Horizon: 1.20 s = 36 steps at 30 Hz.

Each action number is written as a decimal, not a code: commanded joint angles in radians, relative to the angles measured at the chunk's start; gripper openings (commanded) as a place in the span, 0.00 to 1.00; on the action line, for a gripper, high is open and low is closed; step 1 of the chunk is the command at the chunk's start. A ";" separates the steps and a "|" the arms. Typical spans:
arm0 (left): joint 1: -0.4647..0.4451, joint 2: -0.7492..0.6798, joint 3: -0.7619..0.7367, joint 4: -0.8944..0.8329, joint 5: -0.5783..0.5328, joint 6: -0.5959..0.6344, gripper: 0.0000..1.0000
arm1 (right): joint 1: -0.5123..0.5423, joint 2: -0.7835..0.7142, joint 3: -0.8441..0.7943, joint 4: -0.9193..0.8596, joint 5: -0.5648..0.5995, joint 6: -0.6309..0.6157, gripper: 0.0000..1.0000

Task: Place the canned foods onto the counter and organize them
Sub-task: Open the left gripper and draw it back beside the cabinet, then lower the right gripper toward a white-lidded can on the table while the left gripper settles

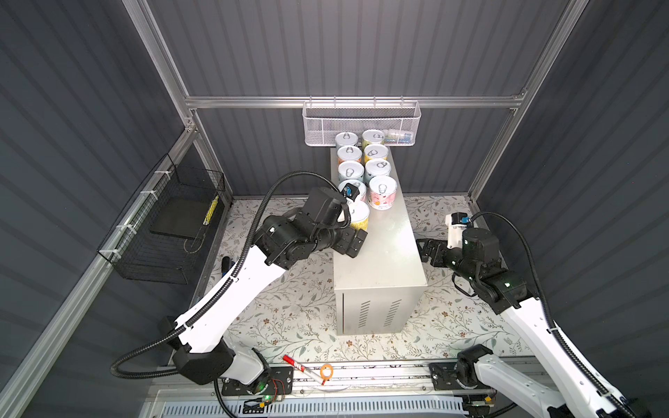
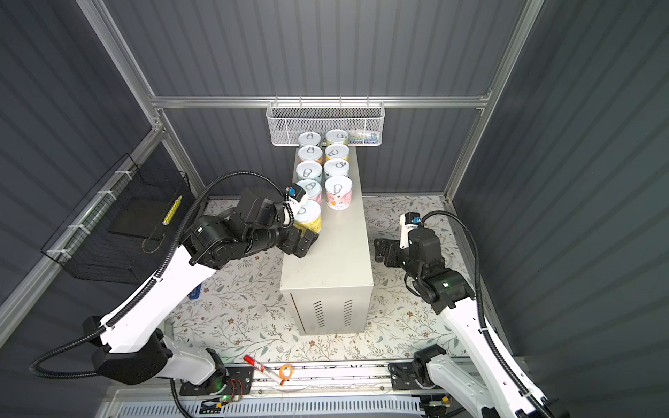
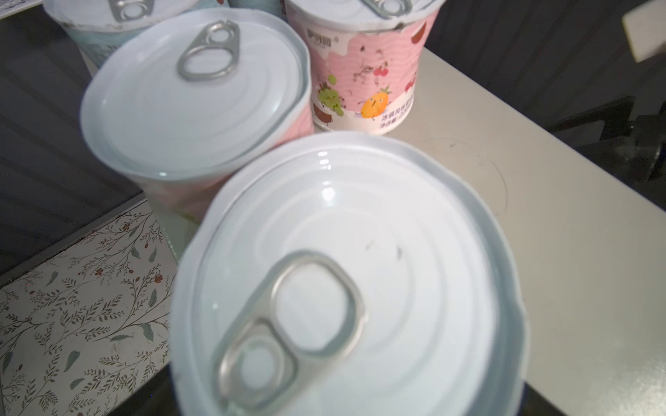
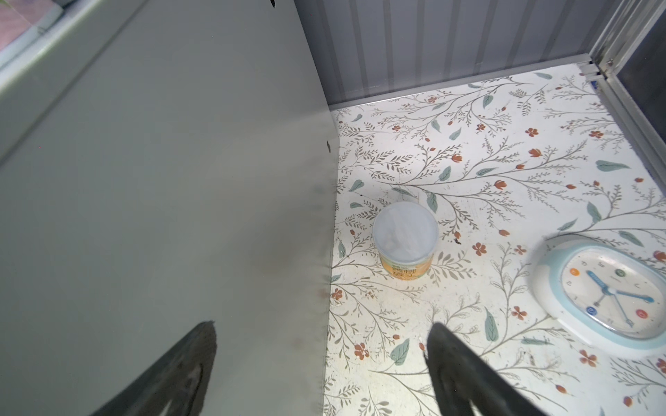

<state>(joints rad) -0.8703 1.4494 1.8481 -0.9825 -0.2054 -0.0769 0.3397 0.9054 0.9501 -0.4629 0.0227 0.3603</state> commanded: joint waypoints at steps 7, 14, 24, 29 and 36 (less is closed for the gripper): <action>-0.005 -0.060 -0.048 -0.107 0.015 0.019 1.00 | -0.005 0.006 0.027 0.015 0.021 0.007 0.93; -0.004 -0.128 -0.114 -0.116 -0.044 -0.011 0.99 | -0.007 0.016 0.018 0.032 0.044 0.009 0.93; -0.004 -0.241 -0.162 -0.160 -0.163 -0.126 1.00 | -0.038 0.067 0.007 0.043 0.084 0.091 0.99; -0.003 -0.328 -0.236 -0.139 -0.275 -0.165 1.00 | -0.068 0.076 -0.012 0.068 0.056 0.110 0.99; -0.004 -0.485 -0.468 0.157 -0.365 -0.167 0.96 | -0.092 0.055 -0.076 0.144 0.066 0.077 0.99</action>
<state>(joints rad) -0.8703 0.9962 1.4422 -0.9768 -0.5014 -0.2272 0.2539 0.9752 0.8989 -0.3637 0.0788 0.4461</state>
